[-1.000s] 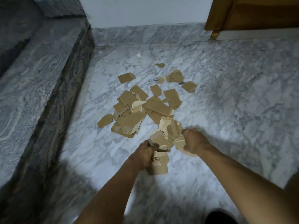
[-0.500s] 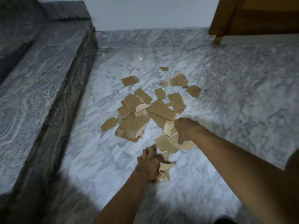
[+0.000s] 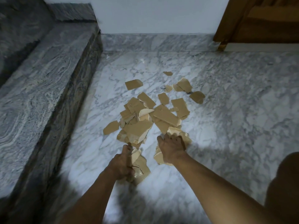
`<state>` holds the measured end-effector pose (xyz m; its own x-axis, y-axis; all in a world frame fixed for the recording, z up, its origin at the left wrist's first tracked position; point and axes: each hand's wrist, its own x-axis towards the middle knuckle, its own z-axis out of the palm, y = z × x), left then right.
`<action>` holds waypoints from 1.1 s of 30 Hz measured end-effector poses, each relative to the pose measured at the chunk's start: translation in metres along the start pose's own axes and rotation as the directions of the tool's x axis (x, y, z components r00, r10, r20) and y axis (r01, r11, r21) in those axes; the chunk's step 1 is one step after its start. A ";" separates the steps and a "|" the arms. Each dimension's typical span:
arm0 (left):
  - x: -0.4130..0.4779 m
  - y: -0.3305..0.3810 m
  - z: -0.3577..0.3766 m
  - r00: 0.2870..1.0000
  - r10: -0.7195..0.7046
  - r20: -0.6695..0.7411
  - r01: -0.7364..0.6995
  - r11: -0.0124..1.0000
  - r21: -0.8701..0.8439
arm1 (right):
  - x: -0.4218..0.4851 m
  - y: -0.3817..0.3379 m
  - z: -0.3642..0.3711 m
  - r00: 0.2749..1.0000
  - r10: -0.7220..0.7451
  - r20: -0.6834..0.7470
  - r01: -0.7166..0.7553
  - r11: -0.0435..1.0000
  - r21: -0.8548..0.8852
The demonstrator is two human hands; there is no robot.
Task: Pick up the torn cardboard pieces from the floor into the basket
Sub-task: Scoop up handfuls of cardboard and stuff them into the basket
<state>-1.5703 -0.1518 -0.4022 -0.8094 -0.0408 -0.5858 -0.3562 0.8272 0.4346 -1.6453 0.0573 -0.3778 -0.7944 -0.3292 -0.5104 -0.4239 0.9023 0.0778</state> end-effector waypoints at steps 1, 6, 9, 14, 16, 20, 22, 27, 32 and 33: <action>0.001 0.003 -0.001 1.000 0.000 0.006 0.000 1.000 0.022 | 0.001 -0.001 0.001 0.999 0.019 0.034 -0.019 1.000 0.008; 0.003 0.009 -0.002 0.999 0.019 0.036 -0.019 1.000 0.017 | 0.005 0.000 0.011 0.998 0.036 0.053 -0.036 0.999 -0.007; 0.004 0.009 0.000 0.997 0.033 0.072 -0.029 0.998 -0.061 | -0.005 -0.001 0.021 0.999 -0.010 -0.034 0.011 1.000 0.017; 0.011 0.025 0.006 0.993 0.081 0.086 -0.076 0.995 -0.061 | -0.012 0.033 0.012 0.992 -0.032 0.121 0.003 0.972 0.237; 0.015 0.034 0.010 0.992 0.092 0.089 -0.093 0.996 0.014 | -0.010 0.064 -0.003 0.982 0.048 0.184 -0.127 0.886 0.446; 0.022 0.047 0.017 0.991 0.097 0.094 -0.105 0.992 0.074 | 0.003 0.104 -0.014 0.960 0.197 0.199 -0.279 0.741 0.611; 0.023 0.050 0.020 0.992 0.087 0.097 -0.097 0.989 0.114 | 0.006 0.097 0.000 0.951 0.228 0.207 -0.308 0.722 0.619; 0.023 0.044 0.026 0.995 0.087 0.054 -0.095 0.979 0.180 | -0.012 0.056 0.045 0.904 0.372 -0.210 -0.251 0.860 0.444; 0.022 0.054 0.010 0.991 0.079 0.103 -0.090 0.991 0.103 | -0.023 0.065 0.035 0.948 0.247 -0.199 -0.104 0.834 0.542; 0.026 0.058 0.003 0.991 0.088 0.105 -0.094 0.994 0.056 | -0.024 0.080 0.027 0.959 0.253 -0.130 -0.132 0.800 0.585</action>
<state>-1.6102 -0.1032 -0.3943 -0.7839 0.0916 -0.6141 -0.2516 0.8574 0.4490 -1.6482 0.1447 -0.3827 -0.9254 -0.1231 -0.3584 0.0203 0.9283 -0.3714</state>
